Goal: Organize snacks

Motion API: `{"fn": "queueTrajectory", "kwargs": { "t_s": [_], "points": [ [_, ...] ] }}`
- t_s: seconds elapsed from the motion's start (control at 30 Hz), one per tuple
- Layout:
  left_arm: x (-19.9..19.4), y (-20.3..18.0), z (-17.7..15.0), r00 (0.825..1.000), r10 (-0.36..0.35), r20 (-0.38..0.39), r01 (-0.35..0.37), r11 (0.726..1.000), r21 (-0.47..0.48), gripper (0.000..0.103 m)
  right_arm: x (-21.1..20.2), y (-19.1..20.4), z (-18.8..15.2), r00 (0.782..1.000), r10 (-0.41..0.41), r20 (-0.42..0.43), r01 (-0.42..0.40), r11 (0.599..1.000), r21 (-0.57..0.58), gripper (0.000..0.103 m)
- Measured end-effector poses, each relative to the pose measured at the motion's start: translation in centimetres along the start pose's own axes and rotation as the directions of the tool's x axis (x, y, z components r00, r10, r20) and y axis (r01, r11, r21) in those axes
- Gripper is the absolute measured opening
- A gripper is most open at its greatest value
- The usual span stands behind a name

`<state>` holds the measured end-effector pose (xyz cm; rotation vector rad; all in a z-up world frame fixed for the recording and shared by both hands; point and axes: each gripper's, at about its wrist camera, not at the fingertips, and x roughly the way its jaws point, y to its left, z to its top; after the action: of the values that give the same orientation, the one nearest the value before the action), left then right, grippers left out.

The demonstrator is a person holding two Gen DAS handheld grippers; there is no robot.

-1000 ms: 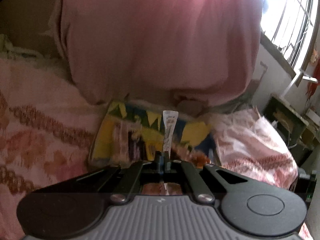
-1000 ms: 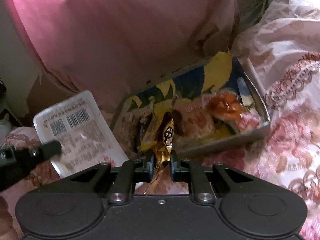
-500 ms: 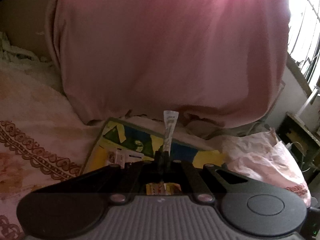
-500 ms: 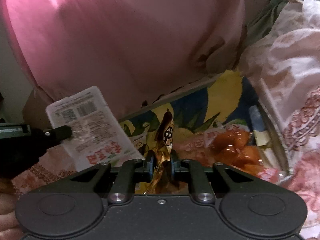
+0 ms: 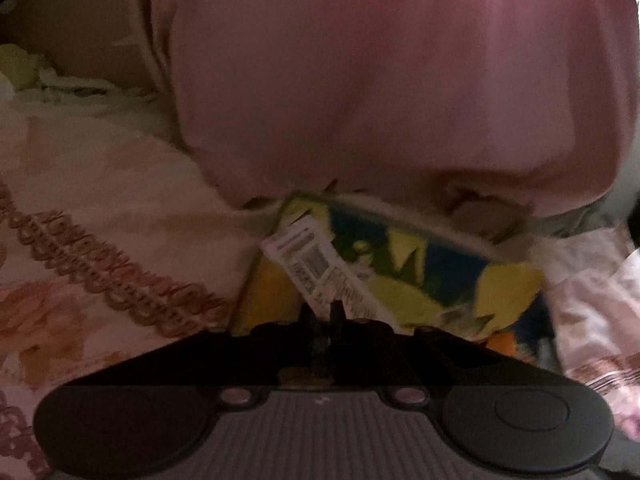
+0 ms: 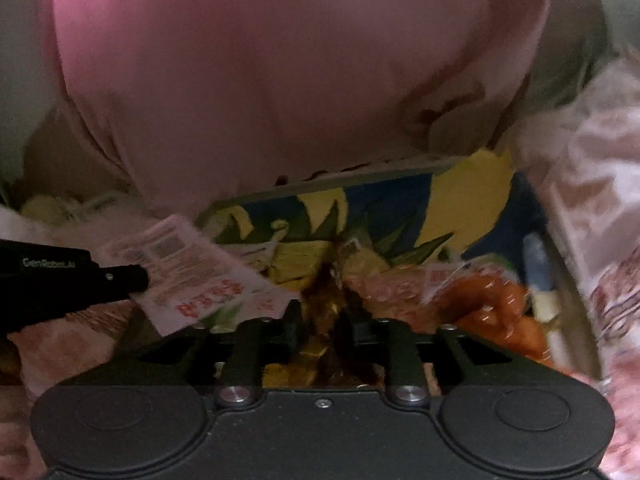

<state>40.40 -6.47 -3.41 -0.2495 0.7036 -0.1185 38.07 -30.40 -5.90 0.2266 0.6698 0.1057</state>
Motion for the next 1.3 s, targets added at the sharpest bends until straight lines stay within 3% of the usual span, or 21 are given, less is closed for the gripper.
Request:
{"fn": "queueTrajectory", "kwargs": {
  "t_s": [0.07,0.13,0.2,0.3,0.4,0.63,0.9,1.3],
  "points": [
    [0.3,-0.1,-0.3,1.000,0.021,-0.017,-0.021,1.000,0.009,0.011,0.0,0.1,-0.1,0.999,-0.034,0.002,0.034,0.999,-0.030,0.043],
    [0.4,-0.1,-0.6,0.998,0.048,-0.035,-0.048,0.999,0.025,0.025,0.0,0.0,-0.2,0.998,-0.056,0.005,0.056,0.997,-0.046,0.050],
    [0.3,-0.2,-0.8,0.996,0.071,-0.055,-0.069,0.996,0.048,0.050,-0.2,-0.1,-0.3,0.997,-0.080,0.016,0.081,0.995,-0.055,0.061],
    [-0.6,-0.4,-1.2,0.995,0.093,-0.034,-0.090,0.993,0.078,0.072,-0.8,-0.6,-0.3,0.995,-0.095,0.035,0.097,0.994,-0.044,0.071],
    [-1.5,-0.6,-1.4,0.993,0.113,-0.015,-0.111,0.989,0.100,0.084,-1.8,-1.1,-0.1,0.993,-0.107,0.054,0.108,0.994,-0.024,0.077],
    [-4.5,-1.0,-1.7,0.990,0.136,0.047,-0.141,0.981,0.132,0.099,-5.1,-1.4,0.5,0.987,-0.123,0.104,0.122,0.992,0.016,0.091],
    [-9.4,-0.5,-2.6,0.985,0.141,0.099,-0.152,0.982,0.114,0.102,-10.4,-0.1,1.0,0.981,-0.116,0.158,0.119,0.993,-0.010,0.102],
    [-16.9,0.5,-7.0,0.980,0.135,0.144,-0.160,0.972,0.174,0.103,-18.0,2.4,-2.4,0.983,-0.093,0.159,0.103,0.993,-0.057,0.102]
  ]
}}
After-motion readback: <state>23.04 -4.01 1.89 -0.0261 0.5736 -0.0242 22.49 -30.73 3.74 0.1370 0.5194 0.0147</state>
